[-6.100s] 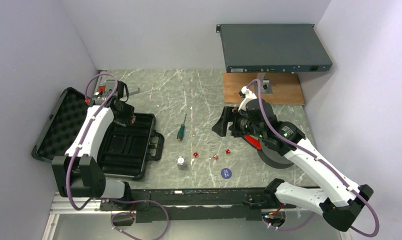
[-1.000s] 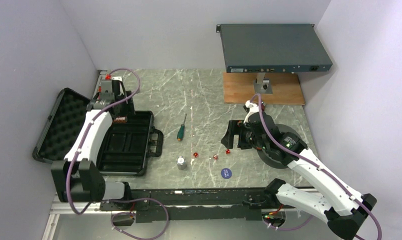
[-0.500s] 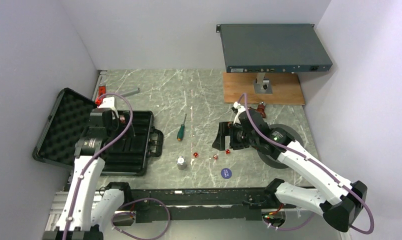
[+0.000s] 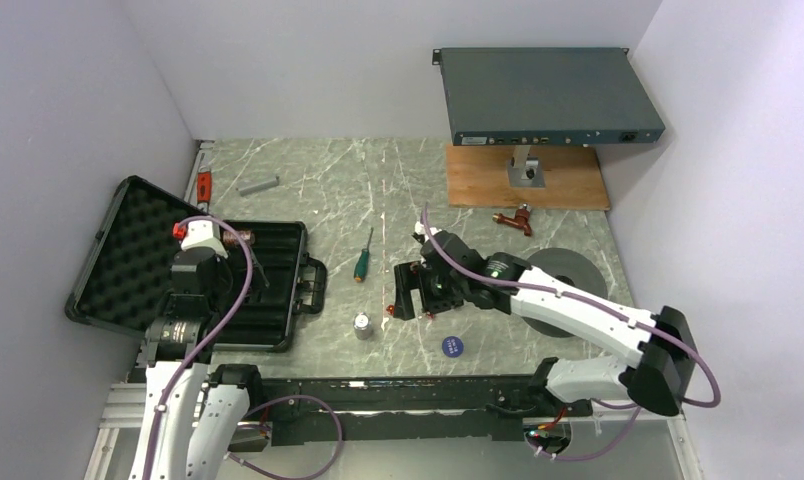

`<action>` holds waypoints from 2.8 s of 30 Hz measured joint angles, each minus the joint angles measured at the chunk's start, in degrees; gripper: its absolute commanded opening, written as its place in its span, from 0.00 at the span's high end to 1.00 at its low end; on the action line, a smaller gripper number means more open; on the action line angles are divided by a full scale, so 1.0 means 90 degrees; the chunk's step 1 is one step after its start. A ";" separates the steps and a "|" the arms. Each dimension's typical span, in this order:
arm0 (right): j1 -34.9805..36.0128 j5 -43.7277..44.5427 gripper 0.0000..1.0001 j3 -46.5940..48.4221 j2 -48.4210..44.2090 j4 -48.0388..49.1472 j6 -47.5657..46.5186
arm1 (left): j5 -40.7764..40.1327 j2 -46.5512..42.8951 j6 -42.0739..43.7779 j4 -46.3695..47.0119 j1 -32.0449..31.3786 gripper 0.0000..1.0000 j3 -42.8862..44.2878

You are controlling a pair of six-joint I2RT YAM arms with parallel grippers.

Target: Pack up texas hold em set

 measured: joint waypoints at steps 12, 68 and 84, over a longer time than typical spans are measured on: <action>0.0117 0.1081 0.16 0.1015 0.1882 -0.0287 0.1358 | -0.0053 -0.0206 0.0002 0.0041 0.0000 0.05 -0.0095; 0.0367 0.2052 0.64 0.1829 0.4150 -0.0639 0.4947 | -0.0053 -0.0425 0.0002 0.0119 -0.0270 0.06 -0.0216; 0.0330 0.2062 0.78 0.1829 0.4235 -0.0619 0.4840 | -0.0097 -0.0425 0.0002 0.0117 -0.0279 0.06 -0.0226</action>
